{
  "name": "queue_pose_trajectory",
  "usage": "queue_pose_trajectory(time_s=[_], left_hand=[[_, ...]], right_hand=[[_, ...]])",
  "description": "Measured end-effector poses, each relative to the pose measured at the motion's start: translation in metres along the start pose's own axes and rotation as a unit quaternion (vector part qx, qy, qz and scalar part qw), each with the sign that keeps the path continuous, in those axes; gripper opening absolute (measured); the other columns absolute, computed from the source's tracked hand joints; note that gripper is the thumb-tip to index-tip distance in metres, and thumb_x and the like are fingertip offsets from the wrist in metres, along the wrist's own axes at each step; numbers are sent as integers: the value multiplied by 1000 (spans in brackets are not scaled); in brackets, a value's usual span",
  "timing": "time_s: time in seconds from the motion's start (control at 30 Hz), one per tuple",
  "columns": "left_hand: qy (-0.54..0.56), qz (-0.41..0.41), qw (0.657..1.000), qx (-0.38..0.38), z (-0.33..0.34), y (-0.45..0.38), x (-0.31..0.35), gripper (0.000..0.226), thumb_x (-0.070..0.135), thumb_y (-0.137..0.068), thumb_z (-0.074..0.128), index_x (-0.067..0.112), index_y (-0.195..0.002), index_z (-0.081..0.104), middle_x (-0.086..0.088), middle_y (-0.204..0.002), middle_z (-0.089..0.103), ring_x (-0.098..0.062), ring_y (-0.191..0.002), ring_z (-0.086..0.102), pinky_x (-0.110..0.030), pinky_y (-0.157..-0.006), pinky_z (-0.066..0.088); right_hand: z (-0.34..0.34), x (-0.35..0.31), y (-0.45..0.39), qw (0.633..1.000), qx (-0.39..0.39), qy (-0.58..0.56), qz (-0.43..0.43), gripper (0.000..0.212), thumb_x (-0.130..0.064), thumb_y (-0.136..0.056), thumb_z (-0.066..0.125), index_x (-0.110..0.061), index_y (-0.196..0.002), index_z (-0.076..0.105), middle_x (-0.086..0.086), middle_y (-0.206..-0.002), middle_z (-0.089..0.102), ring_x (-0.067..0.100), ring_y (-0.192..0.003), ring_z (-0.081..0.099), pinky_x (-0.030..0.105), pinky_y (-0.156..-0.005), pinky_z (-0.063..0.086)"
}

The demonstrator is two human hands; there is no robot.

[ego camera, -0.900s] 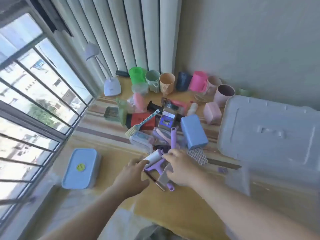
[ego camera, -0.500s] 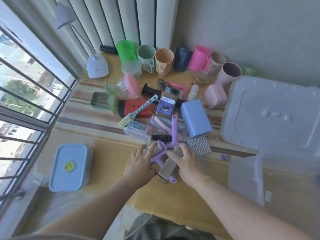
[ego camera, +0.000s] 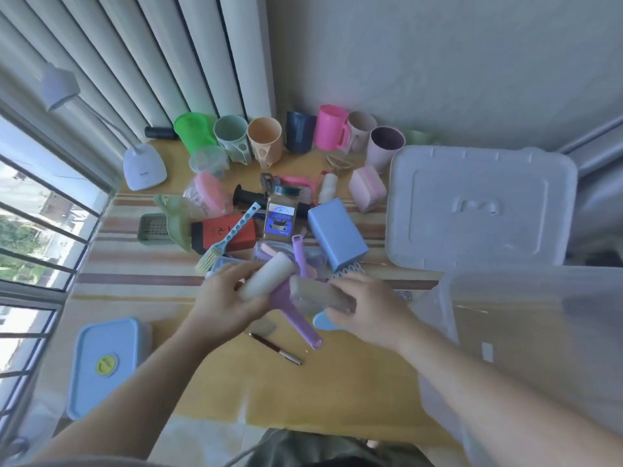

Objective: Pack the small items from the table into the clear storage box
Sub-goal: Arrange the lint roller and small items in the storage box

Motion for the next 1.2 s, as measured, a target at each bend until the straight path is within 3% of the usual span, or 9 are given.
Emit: queue_pose_trajectory(time_s=[0.2,0.3,0.37,0.47,0.57,0.63,0.77,0.93,1.2], left_hand=[[151,49,982,-99,24,-1,138,37,26,-75,61,31,-110,72,10,-80,66,-10,-66,59,-20,-58,47],[162,67,971,-164,85,7,186,37,25,-80,60,29,-115,72,12,-82,67,-10,-68,60,-22,-59,47],[148,64,969,-185,134,11,203,41,31,-81,63,35,-121,70,8,-90,72,-13,-72,65,-29,-64,52],[101,54,979,-171,199,24,223,37,49,-85,66,49,-122,62,7,-99,75,-12,-81,73,-41,-75,60],[16,67,985,-158,241,38,240,31,51,-91,65,54,-120,56,15,-104,71,2,-91,68,-31,-78,56],[-46,69,988,-133,257,39,248,48,51,-87,65,52,-132,50,13,-113,67,-9,-101,66,-35,-84,53],[-86,59,993,-62,276,33,261,80,26,-81,69,49,-146,30,-3,-119,54,-29,-99,61,-45,-83,54],[-113,35,991,-61,302,41,269,84,21,-77,68,52,-144,29,-5,-117,46,-27,-96,54,-43,-80,54],[-123,-28,991,-49,331,65,241,57,12,-79,62,34,-116,24,-6,-96,56,-28,-75,56,-41,-60,51]], right_hand=[[-109,14,75,966,85,-242,21,33,-26,-92,42,-33,-113,65,19,-84,65,40,-78,60,53,-73,49],[-149,50,119,956,117,-259,71,24,-35,-86,61,-44,-108,65,4,-81,71,28,-67,65,39,-64,50],[-167,84,148,964,134,-208,100,47,-44,-71,78,-50,-114,58,-6,-97,73,21,-80,71,40,-74,57],[-176,141,190,967,142,-177,120,54,-36,-70,85,-45,-113,53,-14,-101,69,11,-91,71,34,-84,56],[-174,196,224,967,134,-169,139,47,-26,-74,89,-41,-110,62,-21,-99,70,2,-91,68,25,-83,54],[-174,236,239,969,132,-148,148,47,-23,-72,88,-44,-107,64,-17,-103,69,1,-96,67,27,-87,55],[-151,287,244,985,-10,17,171,45,-30,-67,77,-41,-108,63,-7,-107,51,18,-99,56,35,-88,51],[-77,271,216,958,-221,143,117,48,-33,-78,75,-43,-121,54,1,-118,40,30,-119,42,41,-92,45],[-21,272,186,936,-294,166,104,53,-37,-78,87,-33,-120,57,2,-121,50,27,-106,50,40,-79,46]])
Point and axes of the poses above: each hand's wrist, its own y-axis away from the middle knuckle, its own z-axis out of the palm, x = y × z, the point moved 5 cm from there along -y, towards the middle knuckle
